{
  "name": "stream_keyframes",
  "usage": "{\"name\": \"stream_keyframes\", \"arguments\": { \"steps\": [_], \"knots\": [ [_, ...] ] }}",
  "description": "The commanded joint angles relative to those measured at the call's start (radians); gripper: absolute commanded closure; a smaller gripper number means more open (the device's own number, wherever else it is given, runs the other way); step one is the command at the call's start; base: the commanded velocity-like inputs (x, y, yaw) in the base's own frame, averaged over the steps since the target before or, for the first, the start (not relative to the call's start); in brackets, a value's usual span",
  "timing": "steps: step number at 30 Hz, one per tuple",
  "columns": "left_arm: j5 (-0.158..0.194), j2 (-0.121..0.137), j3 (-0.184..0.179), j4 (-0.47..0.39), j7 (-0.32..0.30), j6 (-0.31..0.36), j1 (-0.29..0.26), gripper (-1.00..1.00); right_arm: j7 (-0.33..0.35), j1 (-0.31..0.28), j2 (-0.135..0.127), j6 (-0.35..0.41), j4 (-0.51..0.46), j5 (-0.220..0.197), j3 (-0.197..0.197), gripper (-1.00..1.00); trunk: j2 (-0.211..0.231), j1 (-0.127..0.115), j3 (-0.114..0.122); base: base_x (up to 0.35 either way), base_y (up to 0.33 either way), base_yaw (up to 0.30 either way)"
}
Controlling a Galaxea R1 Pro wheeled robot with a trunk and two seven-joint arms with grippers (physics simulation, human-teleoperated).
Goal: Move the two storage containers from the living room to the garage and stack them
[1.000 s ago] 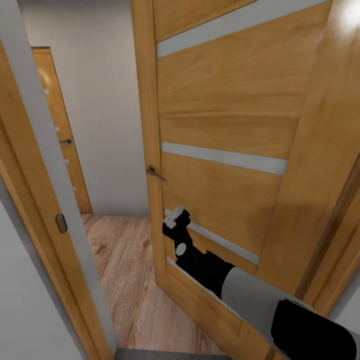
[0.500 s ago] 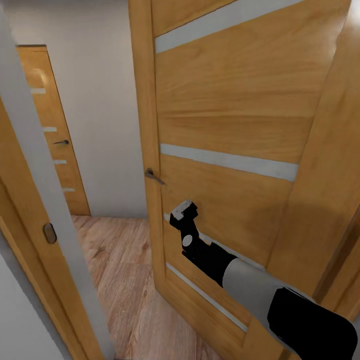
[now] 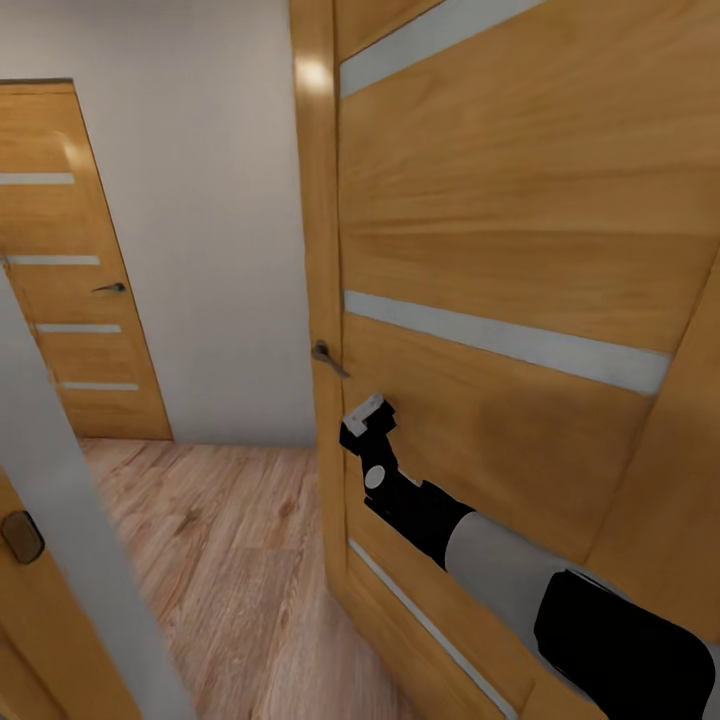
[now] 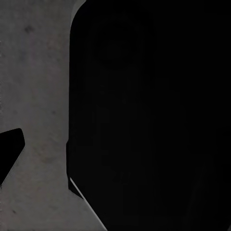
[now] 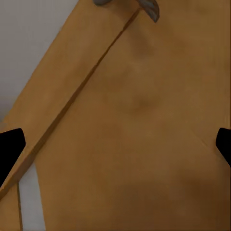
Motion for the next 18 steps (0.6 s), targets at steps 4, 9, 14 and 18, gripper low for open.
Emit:
{"name": "stream_keyframes", "arguments": {
  "steps": [4,9,14,18],
  "knots": [
    [0.009,0.000,0.000,-0.001,0.000,-0.001,0.000,-1.00,-0.011,-0.003,0.000,0.005,0.008,-0.012,0.006,-1.00,0.000,0.001,-0.001,0.318,0.000,0.000],
    [0.009,0.000,0.000,-0.001,0.000,-0.002,0.000,-1.00,-0.011,-0.003,0.000,0.004,0.031,-0.012,0.006,-1.00,0.000,0.001,-0.001,0.313,0.000,0.000],
    [0.009,0.000,0.000,-0.001,0.000,-0.003,0.000,-1.00,-0.011,-0.003,0.000,-0.014,0.046,-0.012,0.006,-1.00,0.000,0.001,-0.001,0.205,0.000,0.000],
    [0.009,0.000,0.000,-0.001,0.000,-0.004,0.000,-1.00,-0.012,-0.003,0.000,-0.028,0.073,-0.013,0.005,-1.00,0.000,0.001,-0.001,0.048,0.000,0.000]
  ]
}}
